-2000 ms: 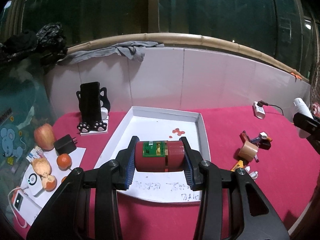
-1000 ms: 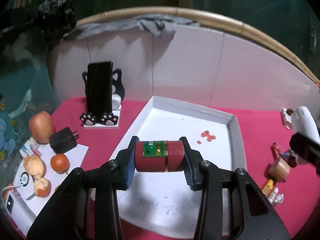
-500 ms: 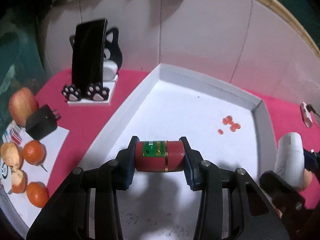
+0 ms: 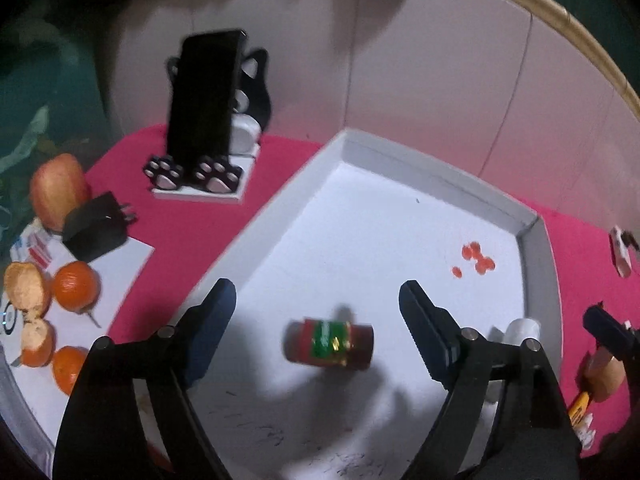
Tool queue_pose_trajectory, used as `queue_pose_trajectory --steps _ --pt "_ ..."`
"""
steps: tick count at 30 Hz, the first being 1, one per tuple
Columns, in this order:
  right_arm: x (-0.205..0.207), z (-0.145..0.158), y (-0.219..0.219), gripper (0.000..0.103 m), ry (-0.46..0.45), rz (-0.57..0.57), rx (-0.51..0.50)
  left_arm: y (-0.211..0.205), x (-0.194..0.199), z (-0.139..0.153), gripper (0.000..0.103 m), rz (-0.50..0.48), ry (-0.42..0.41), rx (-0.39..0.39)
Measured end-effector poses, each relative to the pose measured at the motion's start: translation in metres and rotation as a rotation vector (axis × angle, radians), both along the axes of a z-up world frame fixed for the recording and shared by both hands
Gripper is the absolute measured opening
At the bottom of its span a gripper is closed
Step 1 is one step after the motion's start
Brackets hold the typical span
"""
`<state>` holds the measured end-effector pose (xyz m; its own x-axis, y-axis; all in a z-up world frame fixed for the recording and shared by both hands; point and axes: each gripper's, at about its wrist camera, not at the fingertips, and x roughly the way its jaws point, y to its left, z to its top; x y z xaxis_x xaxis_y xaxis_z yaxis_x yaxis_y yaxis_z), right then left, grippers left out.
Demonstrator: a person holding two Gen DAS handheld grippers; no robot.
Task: Organize rigid objects
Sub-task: 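Lower the white bottle into the tray and open the right gripper, then grasp the small eye-drop bottle with the left gripper while the right tool moves toward the tape roll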
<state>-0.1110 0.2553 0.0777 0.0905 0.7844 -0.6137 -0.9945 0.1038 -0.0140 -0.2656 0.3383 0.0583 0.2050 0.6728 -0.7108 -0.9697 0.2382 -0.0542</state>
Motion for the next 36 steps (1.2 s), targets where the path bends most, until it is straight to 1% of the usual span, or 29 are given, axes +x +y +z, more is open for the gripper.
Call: queue_pose_trajectory --steps 2,5,7,12,15,17,20,24,28,30,32,36 --pt "-0.001 0.003 -0.005 0.097 -0.004 0.0 0.018 -0.003 -0.006 0.006 0.087 0.018 -0.008 0.019" --pt "-0.002 0.011 -0.016 0.097 -0.011 -0.01 0.062 -0.011 -0.016 0.015 0.087 0.054 -0.023 0.049" --pt "-0.001 0.017 -0.026 0.103 -0.007 -0.018 0.095 -0.02 -0.024 0.021 0.087 0.068 -0.044 0.063" --pt "0.005 0.035 -0.053 0.103 -0.024 -0.077 0.179 -0.044 -0.04 0.036 0.087 0.057 -0.106 0.095" --pt "0.018 0.054 -0.078 0.103 0.006 -0.115 0.254 -0.059 -0.042 0.046 0.087 0.025 -0.158 0.121" --pt "0.027 0.065 -0.095 0.103 0.029 -0.14 0.305 -0.072 -0.041 0.053 0.087 -0.016 -0.2 0.151" --pt "0.044 0.082 -0.125 0.103 0.056 -0.191 0.394 -0.086 -0.036 0.063 0.087 -0.061 -0.21 0.192" --pt "0.074 0.103 -0.17 0.103 0.102 -0.27 0.515 -0.105 -0.026 0.074 0.087 -0.138 -0.265 0.22" --pt "0.098 0.112 -0.206 0.103 0.167 -0.319 0.592 -0.122 -0.011 0.081 0.087 -0.211 -0.279 0.248" --pt "0.11 0.11 -0.214 0.103 0.197 -0.337 0.584 -0.129 -0.004 0.083 0.087 -0.242 -0.281 0.255" --pt "0.125 0.104 -0.218 0.103 0.231 -0.356 0.544 -0.137 0.007 0.084 0.087 -0.28 -0.274 0.259" --pt "0.141 0.089 -0.236 0.103 0.225 -0.415 0.547 -0.151 0.03 0.079 0.087 -0.378 -0.243 0.23"
